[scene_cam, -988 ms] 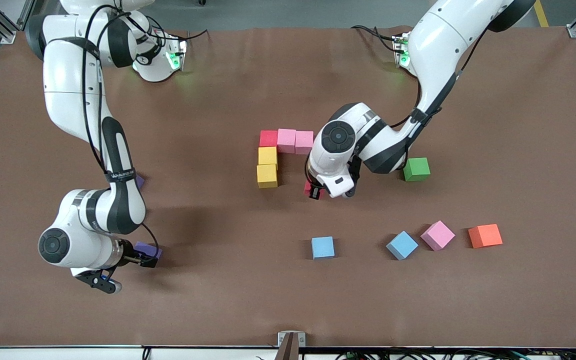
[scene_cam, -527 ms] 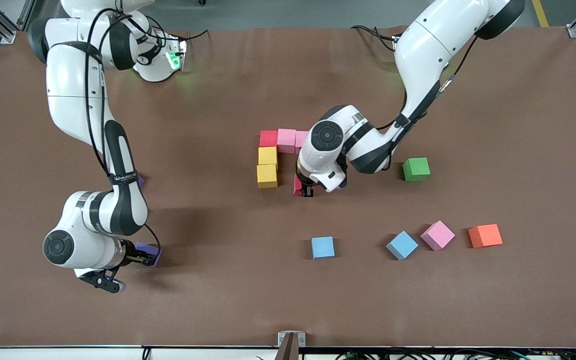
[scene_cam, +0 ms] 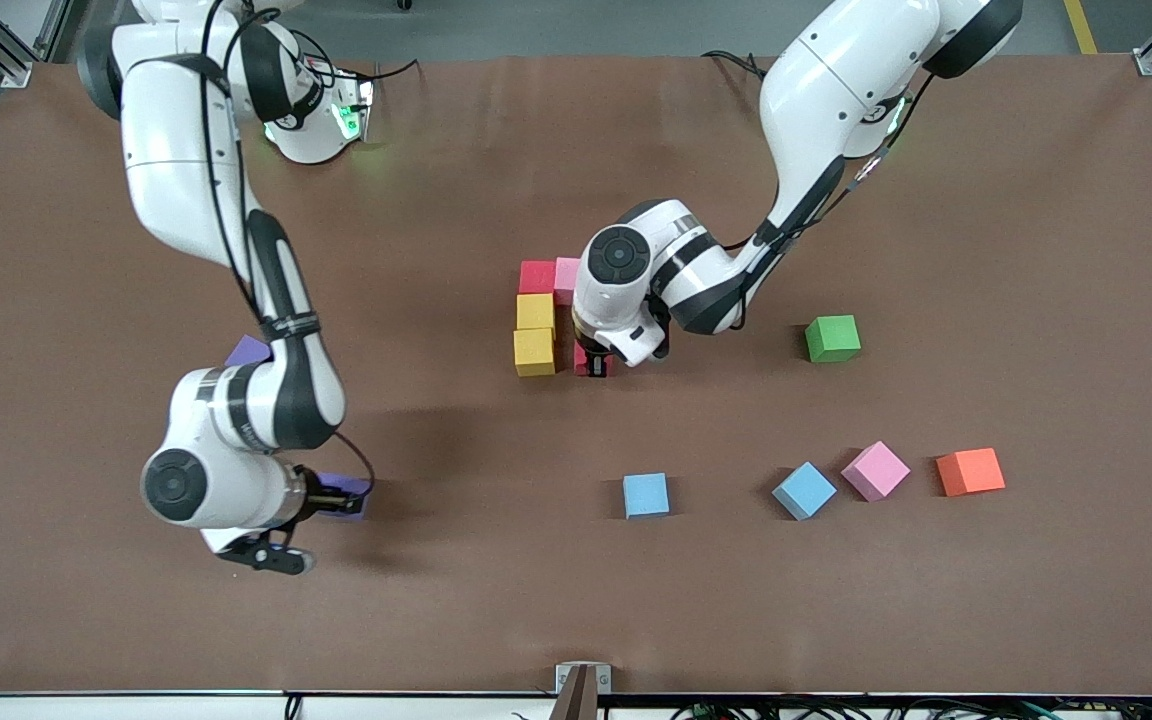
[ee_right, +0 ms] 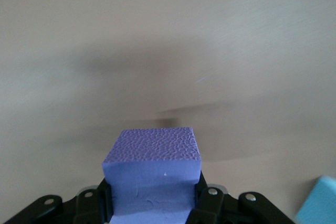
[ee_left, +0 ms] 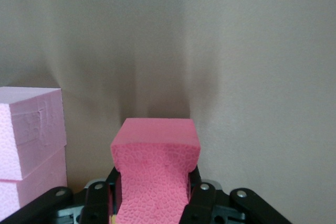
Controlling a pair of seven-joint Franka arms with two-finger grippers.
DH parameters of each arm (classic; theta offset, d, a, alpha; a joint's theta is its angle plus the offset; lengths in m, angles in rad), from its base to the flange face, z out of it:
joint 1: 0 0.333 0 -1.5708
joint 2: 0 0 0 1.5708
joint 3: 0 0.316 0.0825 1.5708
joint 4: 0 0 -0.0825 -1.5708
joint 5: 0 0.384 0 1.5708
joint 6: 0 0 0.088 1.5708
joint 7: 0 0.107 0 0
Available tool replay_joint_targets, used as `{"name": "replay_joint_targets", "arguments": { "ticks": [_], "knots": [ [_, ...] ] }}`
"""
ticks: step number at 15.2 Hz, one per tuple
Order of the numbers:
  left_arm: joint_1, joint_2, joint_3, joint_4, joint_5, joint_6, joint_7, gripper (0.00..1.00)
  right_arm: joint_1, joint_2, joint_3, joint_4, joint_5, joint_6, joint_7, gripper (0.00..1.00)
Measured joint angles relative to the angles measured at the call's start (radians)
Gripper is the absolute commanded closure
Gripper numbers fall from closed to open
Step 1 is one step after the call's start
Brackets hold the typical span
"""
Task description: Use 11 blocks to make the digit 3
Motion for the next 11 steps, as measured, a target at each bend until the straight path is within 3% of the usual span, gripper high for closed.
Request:
{"name": "replay_joint_targets", "arguments": {
  "ticks": [6, 11],
  "knots": [
    [-0.029, 0.007, 0.023, 0.009, 0.000, 0.027, -0.037, 0.96, 0.182, -0.004, 0.001, -0.001, 0.000, 0.001, 0.007, 0.80],
    [-0.032, 0.007, 0.023, 0.012, 0.000, 0.048, -0.043, 0.96, 0.254, 0.004, 0.001, -0.006, 0.000, 0.040, 0.015, 0.80]
  ]
}}
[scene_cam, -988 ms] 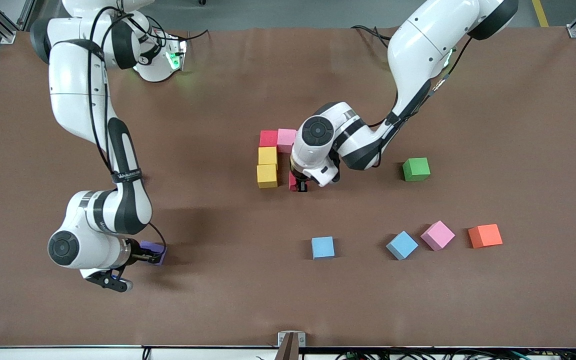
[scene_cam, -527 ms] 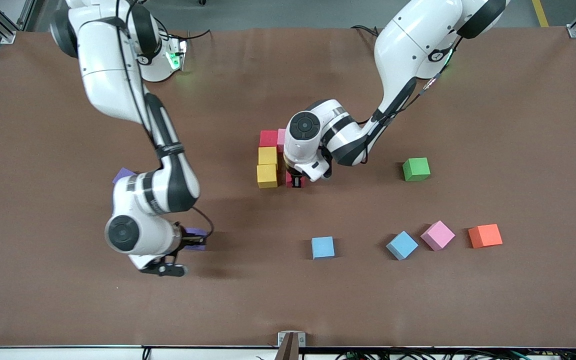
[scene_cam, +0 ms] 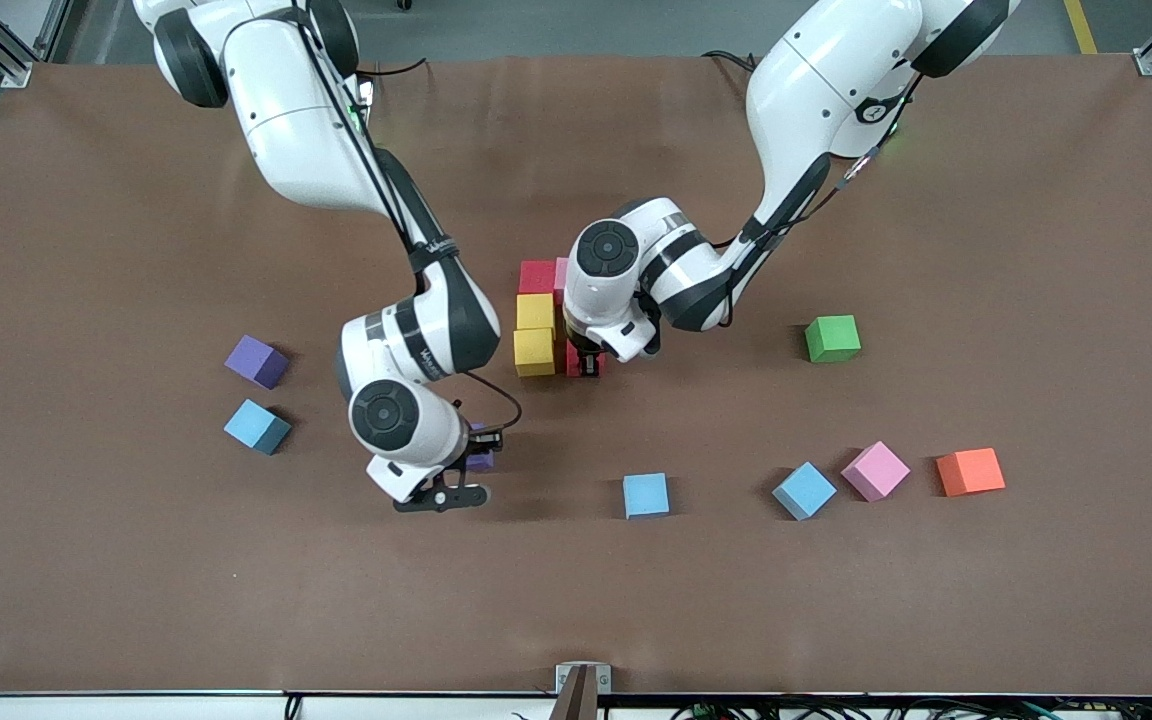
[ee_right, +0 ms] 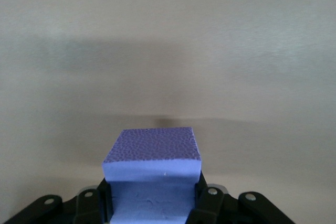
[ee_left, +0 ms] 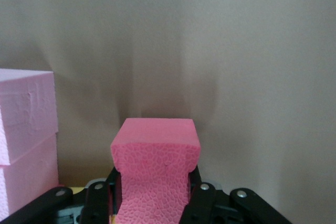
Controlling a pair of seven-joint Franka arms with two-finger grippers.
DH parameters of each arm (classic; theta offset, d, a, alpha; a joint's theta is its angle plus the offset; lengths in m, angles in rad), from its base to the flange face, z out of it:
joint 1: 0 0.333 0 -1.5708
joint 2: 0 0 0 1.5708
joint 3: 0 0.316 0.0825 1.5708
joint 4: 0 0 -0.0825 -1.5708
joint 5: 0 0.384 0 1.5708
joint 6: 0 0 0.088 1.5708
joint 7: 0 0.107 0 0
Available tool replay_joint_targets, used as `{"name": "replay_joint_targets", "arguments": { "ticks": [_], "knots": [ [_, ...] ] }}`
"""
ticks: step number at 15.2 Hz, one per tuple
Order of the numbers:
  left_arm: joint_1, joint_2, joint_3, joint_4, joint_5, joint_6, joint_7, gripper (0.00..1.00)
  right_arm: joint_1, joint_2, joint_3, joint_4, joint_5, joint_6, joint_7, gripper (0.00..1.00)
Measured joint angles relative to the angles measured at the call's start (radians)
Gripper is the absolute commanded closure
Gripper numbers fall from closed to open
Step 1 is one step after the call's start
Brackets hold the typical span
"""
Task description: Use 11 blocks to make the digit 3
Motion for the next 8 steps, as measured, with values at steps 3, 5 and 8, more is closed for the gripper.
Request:
{"name": "replay_joint_targets", "arguments": {
  "ticks": [3, 5, 8],
  "knots": [
    [0.000, 0.006, 0.000, 0.000, 0.000, 0.021, -0.002, 0.96, 0.019, 0.006, 0.000, -0.004, 0.000, 0.025, 0.024, 0.80],
    [0.000, 0.009, 0.000, 0.000, 0.000, 0.025, -0.002, 0.96, 0.021, 0.010, 0.000, -0.004, 0.000, 0.030, 0.032, 0.80],
    [-0.001, 0.009, 0.000, 0.002, 0.000, 0.039, -0.002, 0.96, 0.015, 0.012, -0.005, -0.004, 0.000, 0.030, 0.033, 0.79]
  ]
}}
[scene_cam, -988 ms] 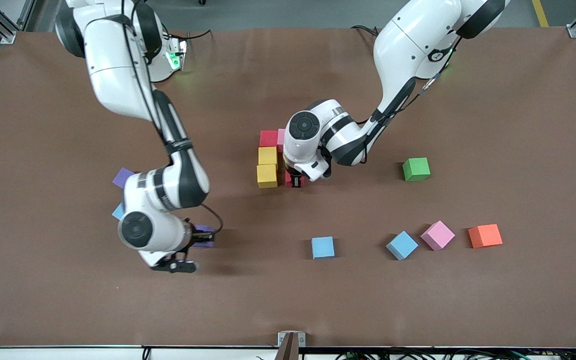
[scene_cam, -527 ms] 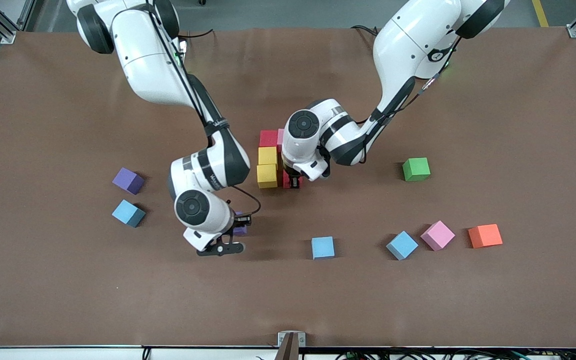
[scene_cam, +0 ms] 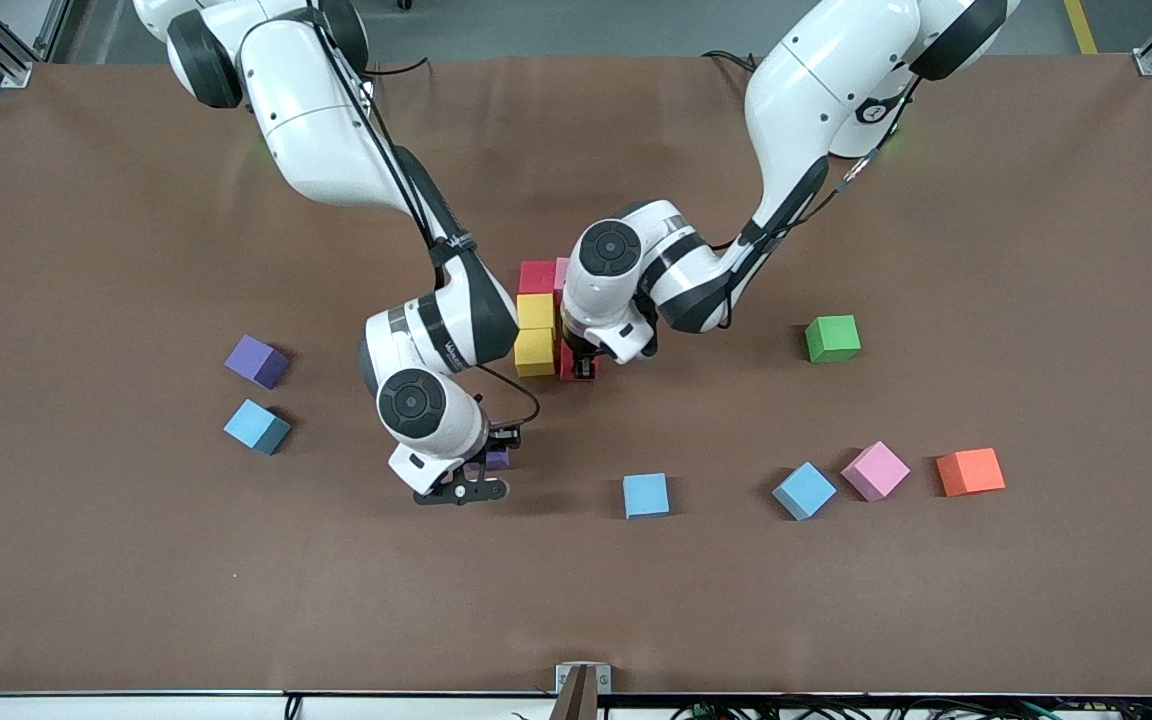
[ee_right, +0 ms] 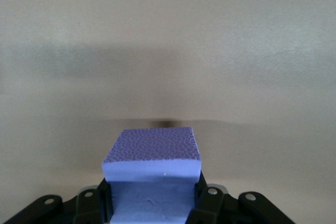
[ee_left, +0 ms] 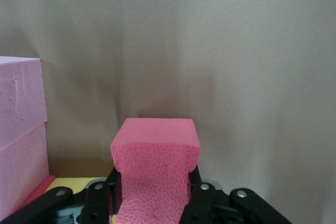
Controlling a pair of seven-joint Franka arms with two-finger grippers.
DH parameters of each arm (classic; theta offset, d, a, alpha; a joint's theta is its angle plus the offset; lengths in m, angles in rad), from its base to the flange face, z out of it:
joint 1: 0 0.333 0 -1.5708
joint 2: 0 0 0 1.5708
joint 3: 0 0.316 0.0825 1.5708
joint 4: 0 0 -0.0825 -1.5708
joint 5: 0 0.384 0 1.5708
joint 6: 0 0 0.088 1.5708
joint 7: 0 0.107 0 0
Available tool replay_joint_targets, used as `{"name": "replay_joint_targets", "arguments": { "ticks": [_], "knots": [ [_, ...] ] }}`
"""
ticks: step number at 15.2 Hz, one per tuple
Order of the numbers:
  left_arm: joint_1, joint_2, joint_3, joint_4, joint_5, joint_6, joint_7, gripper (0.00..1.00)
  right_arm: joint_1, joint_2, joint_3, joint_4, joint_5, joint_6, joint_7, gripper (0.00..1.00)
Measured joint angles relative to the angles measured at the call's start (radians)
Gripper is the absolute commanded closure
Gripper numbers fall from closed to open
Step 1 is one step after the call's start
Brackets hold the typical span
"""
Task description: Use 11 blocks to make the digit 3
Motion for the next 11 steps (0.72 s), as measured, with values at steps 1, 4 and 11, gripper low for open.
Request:
{"name": "replay_joint_targets", "arguments": {
  "ticks": [1, 4, 11],
  "knots": [
    [0.000, 0.000, 0.000, 0.000, 0.000, 0.001, 0.000, 0.96, -0.003, 0.000, -0.001, 0.000, 0.000, 0.000, 0.000, 0.79],
    [-0.006, 0.000, 0.000, 0.000, 0.000, 0.003, 0.000, 0.96, -0.006, 0.001, -0.001, 0.000, 0.000, 0.000, 0.000, 0.79],
    [-0.009, 0.008, 0.001, 0.002, 0.000, 0.017, -0.001, 0.94, -0.020, 0.003, -0.004, 0.000, 0.000, 0.001, 0.001, 0.78]
  ]
}}
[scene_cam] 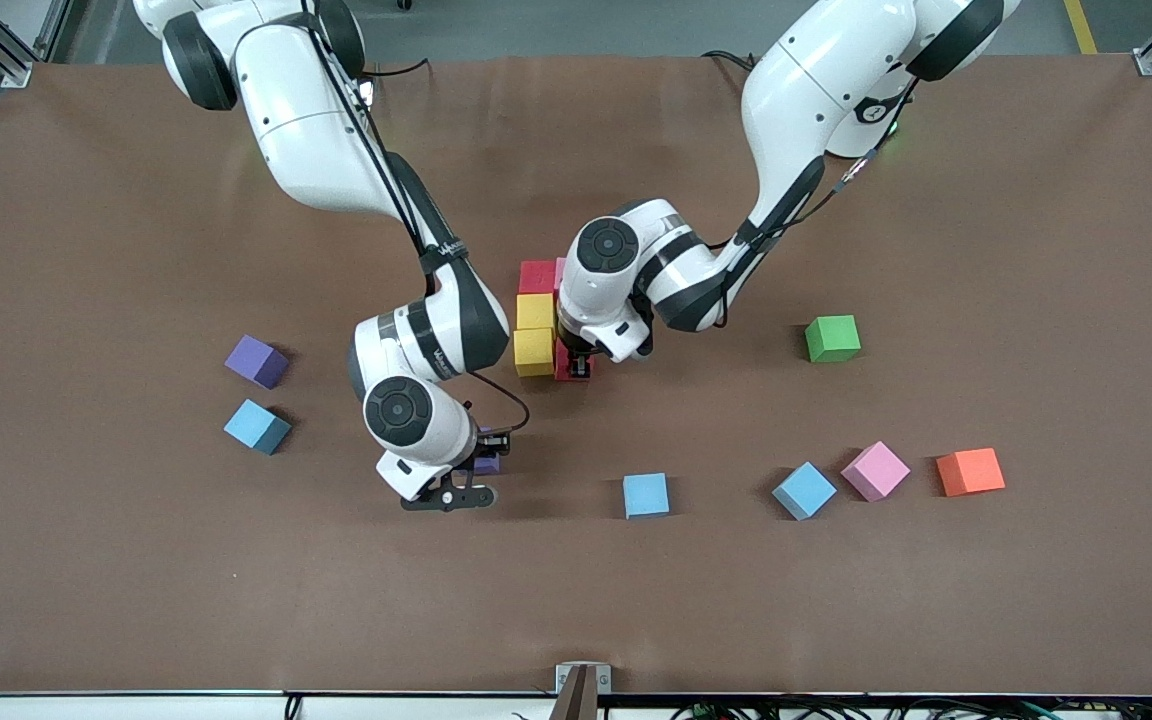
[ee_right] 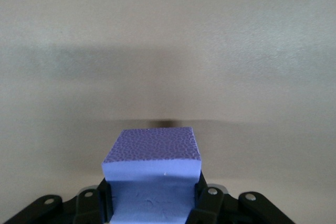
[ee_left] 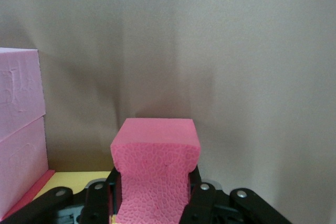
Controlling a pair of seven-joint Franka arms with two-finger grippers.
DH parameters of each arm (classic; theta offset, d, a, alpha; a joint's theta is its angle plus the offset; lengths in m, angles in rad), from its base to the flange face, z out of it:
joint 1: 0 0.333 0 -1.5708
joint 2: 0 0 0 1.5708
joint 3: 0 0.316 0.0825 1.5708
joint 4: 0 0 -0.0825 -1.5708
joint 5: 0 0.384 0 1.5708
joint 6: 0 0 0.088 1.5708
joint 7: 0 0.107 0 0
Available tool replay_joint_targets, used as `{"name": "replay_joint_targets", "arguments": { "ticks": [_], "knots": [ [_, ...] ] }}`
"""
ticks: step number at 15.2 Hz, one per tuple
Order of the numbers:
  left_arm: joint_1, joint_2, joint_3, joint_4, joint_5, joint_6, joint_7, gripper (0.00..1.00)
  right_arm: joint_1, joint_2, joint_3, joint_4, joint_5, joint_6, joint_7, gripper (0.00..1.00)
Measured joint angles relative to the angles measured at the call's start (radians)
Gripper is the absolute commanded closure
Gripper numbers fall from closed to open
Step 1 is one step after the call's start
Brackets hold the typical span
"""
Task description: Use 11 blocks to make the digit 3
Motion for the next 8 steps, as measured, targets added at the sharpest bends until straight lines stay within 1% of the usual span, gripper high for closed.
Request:
{"name": "replay_joint_targets", "arguments": {
  "ticks": [8],
  "knots": [
    [0.001, 0.003, 0.003, 0.008, 0.000, 0.000, 0.000, 0.94, -0.011, 0.001, 0.000, 0.000, 0.000, 0.000, 0.000, 0.78]
  ]
}}
